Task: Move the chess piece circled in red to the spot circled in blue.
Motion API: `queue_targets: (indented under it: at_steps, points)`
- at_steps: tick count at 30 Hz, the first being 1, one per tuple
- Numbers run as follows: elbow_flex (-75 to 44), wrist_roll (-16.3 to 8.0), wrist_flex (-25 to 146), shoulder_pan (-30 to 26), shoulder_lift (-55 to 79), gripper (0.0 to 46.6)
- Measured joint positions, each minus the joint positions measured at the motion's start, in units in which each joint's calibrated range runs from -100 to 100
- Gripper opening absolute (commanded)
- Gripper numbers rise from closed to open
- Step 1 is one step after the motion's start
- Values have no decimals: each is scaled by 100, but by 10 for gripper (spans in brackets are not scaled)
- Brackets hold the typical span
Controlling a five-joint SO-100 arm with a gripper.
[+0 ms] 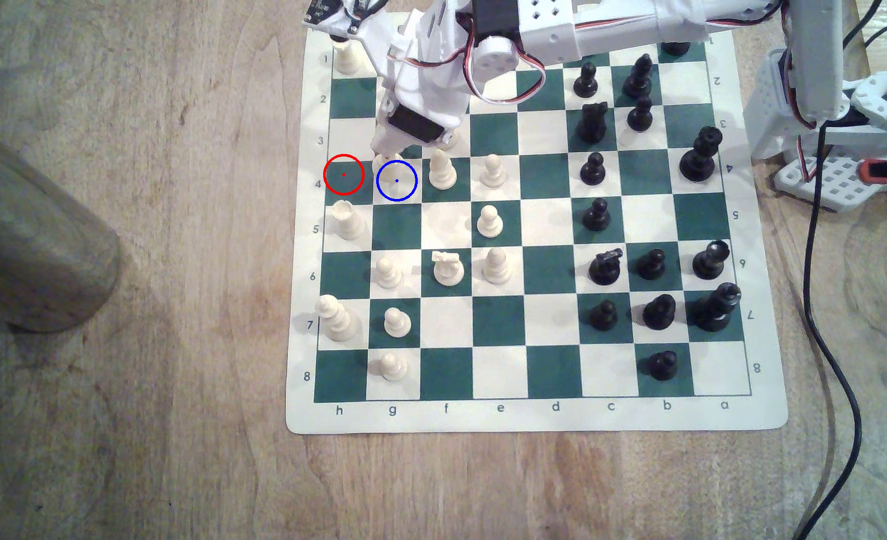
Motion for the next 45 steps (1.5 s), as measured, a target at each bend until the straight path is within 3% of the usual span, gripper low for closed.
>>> queue_targets:
  at_steps: [25, 27, 28, 32, 45]
  points:
    - [-9, 122, -80, -59, 369, 27]
    - [-9, 122, -80, -59, 369, 45]
    - [-9, 122, -80, -59, 369, 91]
    - [-9, 122, -80, -59, 369, 167]
    - [-9, 24, 112, -52, 377, 199]
